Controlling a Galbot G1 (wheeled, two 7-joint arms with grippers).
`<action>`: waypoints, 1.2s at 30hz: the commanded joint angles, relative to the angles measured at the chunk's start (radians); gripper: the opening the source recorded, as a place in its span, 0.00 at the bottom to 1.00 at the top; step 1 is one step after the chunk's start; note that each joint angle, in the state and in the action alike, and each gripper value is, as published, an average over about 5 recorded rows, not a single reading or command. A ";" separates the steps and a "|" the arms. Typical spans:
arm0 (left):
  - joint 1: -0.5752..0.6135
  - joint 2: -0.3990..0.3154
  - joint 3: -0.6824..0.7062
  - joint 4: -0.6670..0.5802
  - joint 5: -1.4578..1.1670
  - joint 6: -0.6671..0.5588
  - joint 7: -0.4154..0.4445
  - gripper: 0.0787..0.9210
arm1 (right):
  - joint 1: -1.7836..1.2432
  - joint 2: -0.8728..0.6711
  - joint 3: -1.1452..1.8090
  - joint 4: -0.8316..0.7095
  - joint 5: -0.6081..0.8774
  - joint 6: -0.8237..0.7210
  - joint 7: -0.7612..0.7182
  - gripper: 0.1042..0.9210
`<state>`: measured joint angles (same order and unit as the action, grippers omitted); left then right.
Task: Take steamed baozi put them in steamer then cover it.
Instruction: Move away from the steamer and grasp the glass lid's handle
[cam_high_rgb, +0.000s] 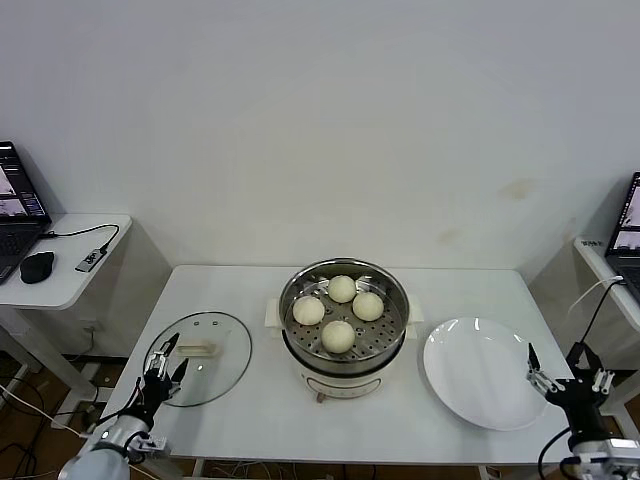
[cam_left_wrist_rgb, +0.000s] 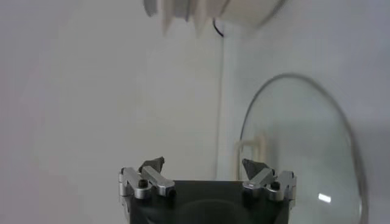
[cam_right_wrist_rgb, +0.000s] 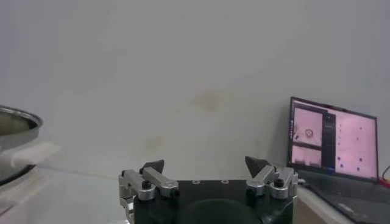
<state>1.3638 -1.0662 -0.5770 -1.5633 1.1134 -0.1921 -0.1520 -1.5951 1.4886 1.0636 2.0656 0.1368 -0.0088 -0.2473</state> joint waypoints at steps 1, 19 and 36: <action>-0.138 0.006 0.025 0.127 0.088 -0.003 0.012 0.88 | -0.043 0.042 -0.009 0.045 0.024 -0.009 -0.010 0.88; -0.250 -0.015 0.092 0.263 0.099 -0.007 0.007 0.88 | -0.055 0.061 -0.031 0.066 0.006 -0.015 -0.015 0.88; -0.283 -0.016 0.116 0.294 0.078 -0.019 0.012 0.81 | -0.063 0.082 -0.080 0.066 -0.033 -0.006 -0.018 0.88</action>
<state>1.1029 -1.0831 -0.4696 -1.3027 1.1935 -0.2071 -0.1424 -1.6552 1.5662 0.9999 2.1291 0.1152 -0.0171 -0.2644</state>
